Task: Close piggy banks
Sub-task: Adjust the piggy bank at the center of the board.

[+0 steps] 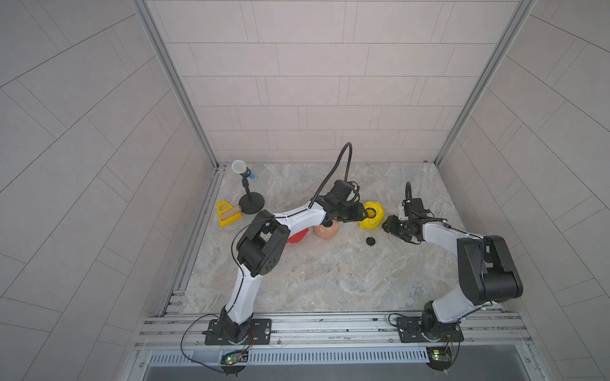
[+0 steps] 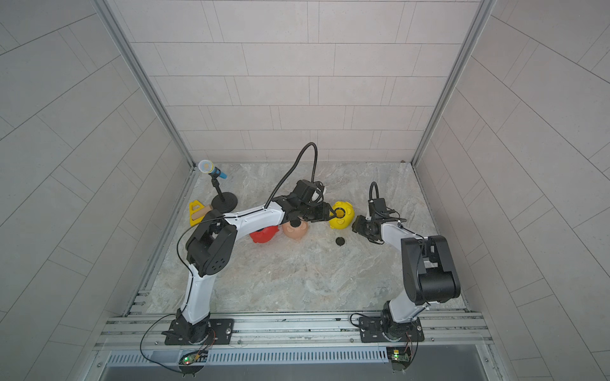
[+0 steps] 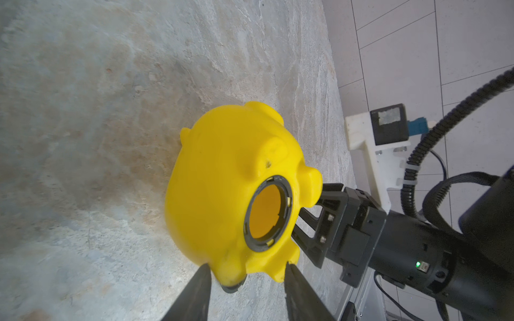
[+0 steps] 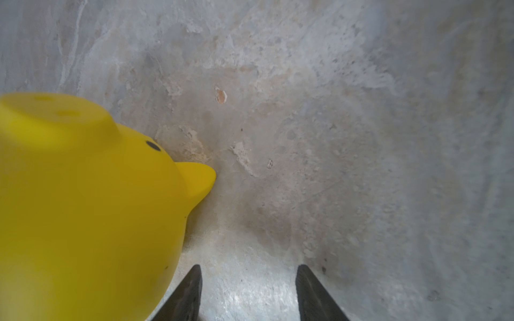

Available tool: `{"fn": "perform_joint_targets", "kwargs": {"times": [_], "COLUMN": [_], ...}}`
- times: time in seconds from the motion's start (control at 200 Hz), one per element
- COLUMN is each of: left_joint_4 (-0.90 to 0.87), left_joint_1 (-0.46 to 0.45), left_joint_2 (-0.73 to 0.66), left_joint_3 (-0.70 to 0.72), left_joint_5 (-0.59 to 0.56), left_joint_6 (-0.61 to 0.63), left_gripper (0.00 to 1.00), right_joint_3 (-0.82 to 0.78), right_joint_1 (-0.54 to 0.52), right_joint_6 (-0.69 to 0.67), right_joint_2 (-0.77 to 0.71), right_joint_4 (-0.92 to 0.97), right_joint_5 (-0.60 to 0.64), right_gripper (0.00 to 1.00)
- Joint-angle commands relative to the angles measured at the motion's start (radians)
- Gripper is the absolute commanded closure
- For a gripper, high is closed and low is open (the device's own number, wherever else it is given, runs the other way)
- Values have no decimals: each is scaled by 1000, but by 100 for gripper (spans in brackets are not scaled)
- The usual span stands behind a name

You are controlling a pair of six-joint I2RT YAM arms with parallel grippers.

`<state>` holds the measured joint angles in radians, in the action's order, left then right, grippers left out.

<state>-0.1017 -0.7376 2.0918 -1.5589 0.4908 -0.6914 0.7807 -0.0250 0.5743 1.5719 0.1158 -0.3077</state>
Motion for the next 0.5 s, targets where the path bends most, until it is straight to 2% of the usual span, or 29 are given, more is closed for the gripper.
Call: {"fn": "perform_joint_targets", "kwargs": {"times": [0.0, 0.205, 0.345, 0.49], "left_joint_4": [26, -9, -50, -43], "left_joint_1": [-6, -2, 14, 40], "left_joint_2": [-48, -84, -105, -96], "left_joint_3": [22, 27, 7, -20], "left_joint_5": [8, -19, -93, -149], "left_joint_6": [0, 35, 64, 59], "left_gripper": [51, 51, 44, 46], "right_joint_3": [28, 29, 29, 29], "right_joint_1": [5, 4, 5, 4], "right_joint_6": [2, 1, 0, -1], "right_joint_2": [13, 22, 26, 32], "right_joint_4": [-5, -5, -4, -5], "right_joint_5": [1, 5, 7, 3], "right_gripper": [45, 45, 45, 45]}}
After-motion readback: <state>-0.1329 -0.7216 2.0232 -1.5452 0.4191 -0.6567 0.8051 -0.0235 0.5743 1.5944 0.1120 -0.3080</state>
